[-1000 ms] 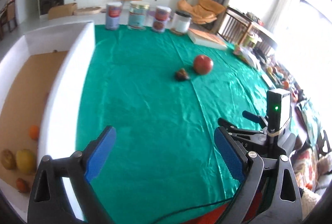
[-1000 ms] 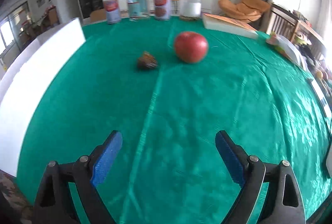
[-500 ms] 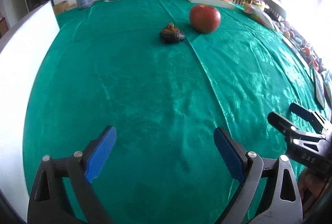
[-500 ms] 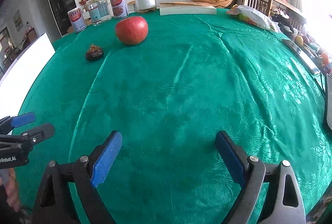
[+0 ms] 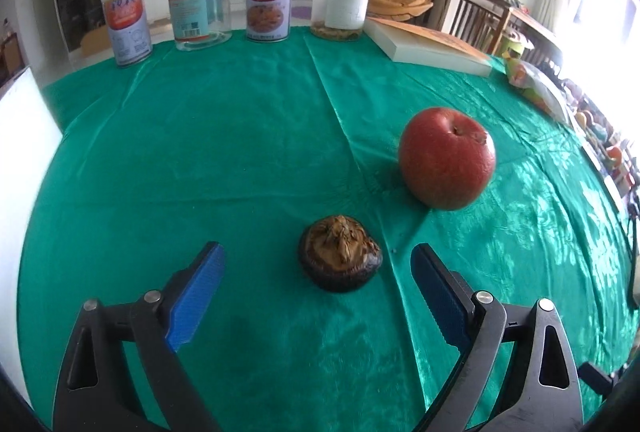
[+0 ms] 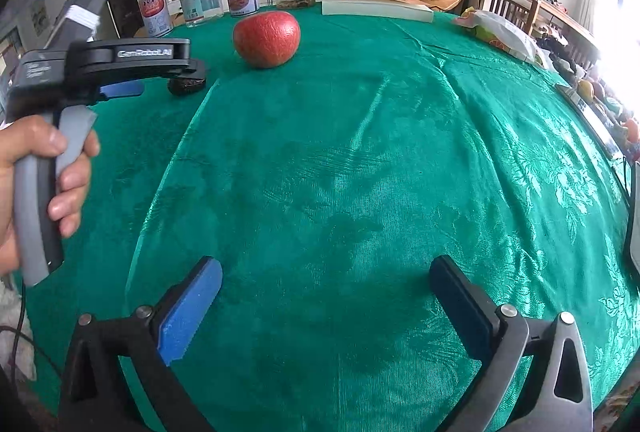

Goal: Organize fruits
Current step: 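Reach the left gripper to the brown round fruit, then reach the right gripper to the red apple and position around it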

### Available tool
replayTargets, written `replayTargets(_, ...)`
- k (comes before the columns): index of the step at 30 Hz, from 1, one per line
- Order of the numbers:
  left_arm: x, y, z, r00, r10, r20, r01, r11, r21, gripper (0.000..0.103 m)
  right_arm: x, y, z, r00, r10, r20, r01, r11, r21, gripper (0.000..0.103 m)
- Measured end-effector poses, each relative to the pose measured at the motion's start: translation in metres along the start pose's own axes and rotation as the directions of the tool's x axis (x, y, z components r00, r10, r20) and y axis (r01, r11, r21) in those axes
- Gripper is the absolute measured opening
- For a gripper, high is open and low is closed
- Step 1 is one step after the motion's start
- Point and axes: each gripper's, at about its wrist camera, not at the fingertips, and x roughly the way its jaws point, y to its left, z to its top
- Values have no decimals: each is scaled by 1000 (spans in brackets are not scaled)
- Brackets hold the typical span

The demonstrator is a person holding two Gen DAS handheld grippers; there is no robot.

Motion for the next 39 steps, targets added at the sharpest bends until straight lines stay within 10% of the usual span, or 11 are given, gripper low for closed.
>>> replayTargets(4,2,-6,1,999,22,33,-24,998,59,46,0,0,0,1000,1,0,-1,1000,1,103)
replayTargets(17,-87,46,-93,999,16,-49,-11,996,89,45,0,0,0,1000,-3,-2,3,1000,-3,103)
replayTargets(19,-93,53,-111,999,12,-33,-9,995,97,49,0,1,0,1000,-6,-2,6,1000,-5,103)
replayTargets(23,-98,67,-126,997,55,-53,-51,996,71,94,0,0,0,1000,-1,0,1,1000,-1,103)
replayTargets(39,-98,74,-133,996,83,-30,-82,996,26,103,1,0,2,1000,-4,-16,4,1000,-10,103)
